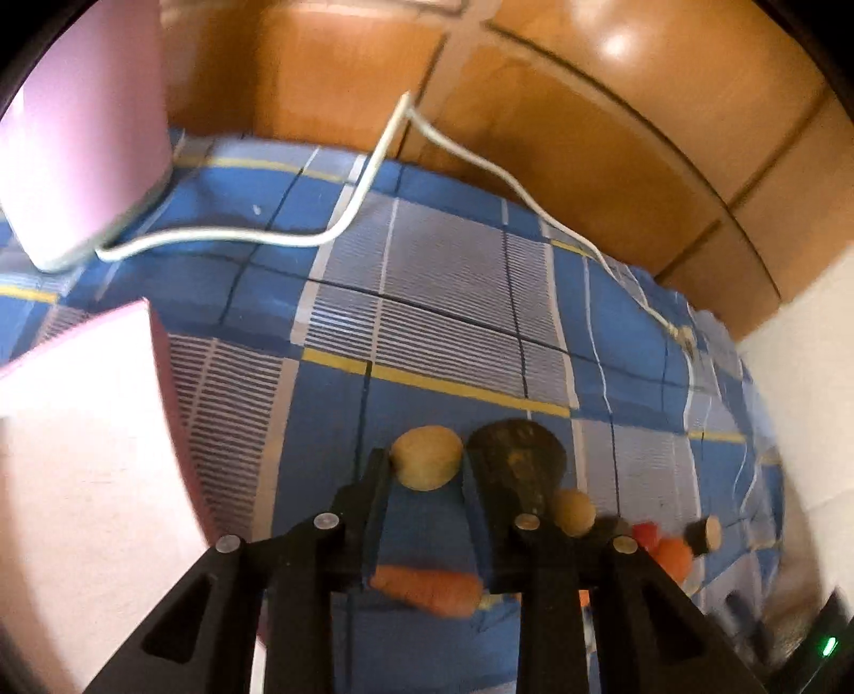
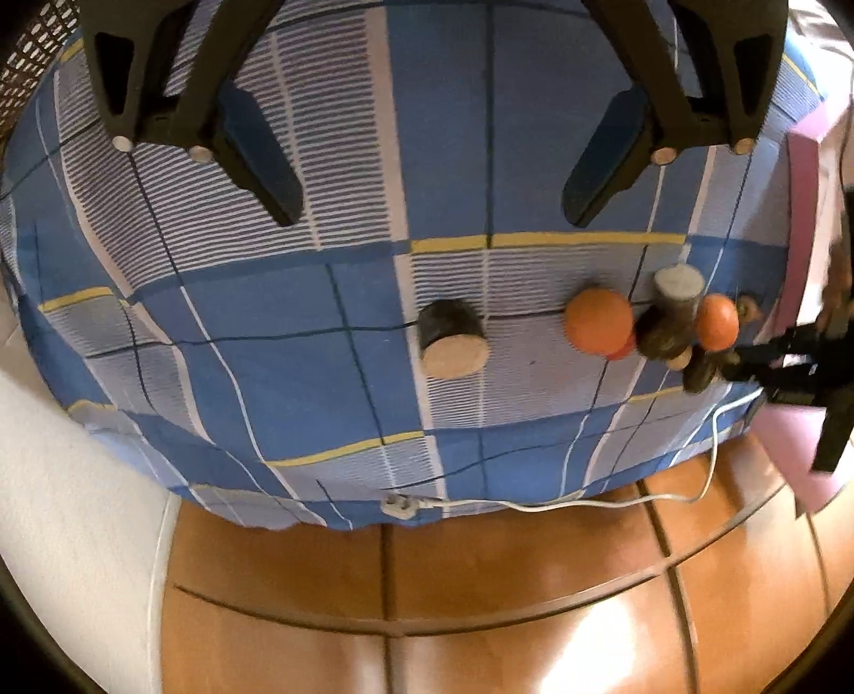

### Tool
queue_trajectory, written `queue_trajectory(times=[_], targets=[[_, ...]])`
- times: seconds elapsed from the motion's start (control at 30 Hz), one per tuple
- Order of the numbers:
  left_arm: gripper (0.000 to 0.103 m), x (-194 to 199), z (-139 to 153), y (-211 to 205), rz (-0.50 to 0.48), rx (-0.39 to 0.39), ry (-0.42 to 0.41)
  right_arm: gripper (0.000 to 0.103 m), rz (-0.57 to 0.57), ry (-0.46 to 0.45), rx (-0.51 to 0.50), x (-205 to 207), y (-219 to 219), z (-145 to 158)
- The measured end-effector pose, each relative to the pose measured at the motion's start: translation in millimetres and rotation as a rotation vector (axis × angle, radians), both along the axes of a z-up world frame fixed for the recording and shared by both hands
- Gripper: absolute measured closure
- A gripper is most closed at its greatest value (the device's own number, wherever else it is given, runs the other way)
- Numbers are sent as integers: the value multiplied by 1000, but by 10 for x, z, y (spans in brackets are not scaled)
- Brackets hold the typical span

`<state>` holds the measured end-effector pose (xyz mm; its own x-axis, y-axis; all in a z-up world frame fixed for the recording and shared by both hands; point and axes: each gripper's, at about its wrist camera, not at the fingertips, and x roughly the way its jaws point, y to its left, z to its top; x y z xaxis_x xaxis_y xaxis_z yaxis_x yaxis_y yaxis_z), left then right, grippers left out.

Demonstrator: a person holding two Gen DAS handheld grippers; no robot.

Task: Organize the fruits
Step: 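Reach the left tool to the small potato and close on it, then carry the potato with the left tool into the tray and release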

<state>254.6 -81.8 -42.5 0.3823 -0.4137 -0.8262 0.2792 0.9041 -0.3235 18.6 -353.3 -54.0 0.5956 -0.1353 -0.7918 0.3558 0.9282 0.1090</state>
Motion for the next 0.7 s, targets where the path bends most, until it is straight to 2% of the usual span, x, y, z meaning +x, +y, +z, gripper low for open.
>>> queue_trajectory(times=[0.17,0.23,0.4,0.6,0.7], targets=[[76,-249,169,70,-13,-29,-57,17,-57,29,82,16,-204,-87],[76,-384,243,141,2,-39,-68,21,-67,35,80,7,-235,-100],[76,-723,355,281,13,-32,-113,21,-72,26,76,78,-261,-78],[76,-1088,352,746,119,-57,-104,21,-43,45,47,221,-185,-124],[76,-1196,297,1077,222,-33,-100,21,-21,47,7,212,-133,-140]])
